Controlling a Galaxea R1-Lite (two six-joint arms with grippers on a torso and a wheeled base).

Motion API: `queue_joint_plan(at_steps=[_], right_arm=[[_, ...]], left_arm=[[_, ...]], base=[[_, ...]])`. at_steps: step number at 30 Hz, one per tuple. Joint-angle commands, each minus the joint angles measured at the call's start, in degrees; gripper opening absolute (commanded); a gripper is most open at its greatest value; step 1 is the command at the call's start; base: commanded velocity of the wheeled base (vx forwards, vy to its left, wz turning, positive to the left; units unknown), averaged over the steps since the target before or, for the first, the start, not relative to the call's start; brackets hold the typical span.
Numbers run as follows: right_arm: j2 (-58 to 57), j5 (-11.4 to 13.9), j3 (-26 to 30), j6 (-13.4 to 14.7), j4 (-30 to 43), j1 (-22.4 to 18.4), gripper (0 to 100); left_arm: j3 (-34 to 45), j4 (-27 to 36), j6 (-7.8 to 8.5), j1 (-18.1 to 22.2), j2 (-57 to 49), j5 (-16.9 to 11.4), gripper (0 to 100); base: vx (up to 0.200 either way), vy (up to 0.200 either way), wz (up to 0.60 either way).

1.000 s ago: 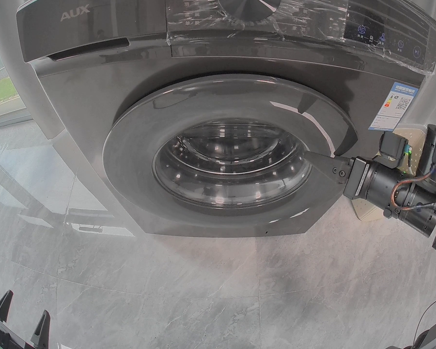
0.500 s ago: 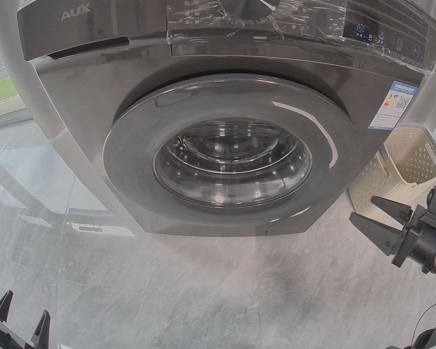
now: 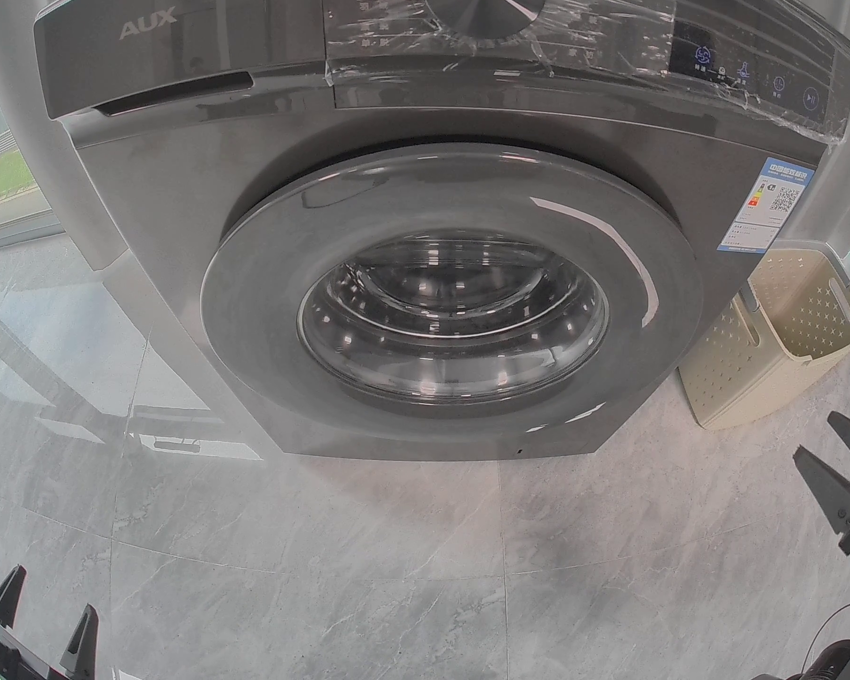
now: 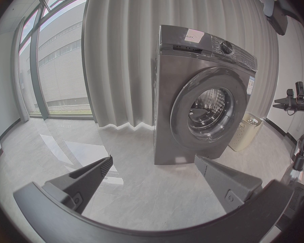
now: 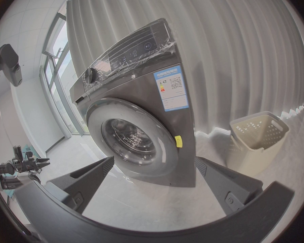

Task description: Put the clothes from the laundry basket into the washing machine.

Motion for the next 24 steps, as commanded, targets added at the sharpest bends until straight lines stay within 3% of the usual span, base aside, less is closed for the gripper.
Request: queue_joint_plan(at_steps=[1,6,11,14,16,17,18,20,24], right_arm=[[-12.24,0.68,-0.10,-0.88,7.22,-4.90,100],[-17.07,0.85,-0.01,-1.23,10.12,-9.73,100],[-20.94,3.05,2.27,-1.23,10.12,-14.83,100],[-24.02,7.18,4.82,-2.46,10.21,-19.58,100],[-24.02,7.18,4.82,-2.46,10.21,-19.58,100],[-27.88,12.90,7.90,-2.81,10.38,-21.51,100],[-29.29,14.21,7.98,-2.81,11.88,-21.77,100],[-32.19,15.53,7.98,-2.90,17.15,-21.95,100],[-38.61,15.71,7.98,-4.22,27.43,-20.19,100]], left_arm=[[1.01,-0.03,-0.04,-0.02,-0.93,0.00,100],[1.01,0.06,-0.04,-0.02,-0.93,0.00,100],[1.01,0.06,-0.04,-0.02,-0.93,0.00,100],[1.01,0.06,-0.04,-0.02,-0.93,0.00,100],[1.01,0.06,-0.04,-0.02,-0.93,0.00,100],[1.01,0.06,-0.22,-0.02,-0.93,0.00,100],[1.01,0.06,-0.30,-0.02,-0.93,0.00,100],[1.01,0.06,-0.39,-0.02,-0.93,0.00,100],[0.92,0.06,-0.39,-0.02,-0.93,0.09,100]], base=[[0.000,0.000,0.00],[0.000,0.000,0.00],[0.000,0.000,0.00],[0.000,0.000,0.00],[0.000,0.000,0.00],[0.000,0.000,0.00],[0.000,0.000,0.00],[0.000,0.000,0.00],[0.000,0.000,0.00]])
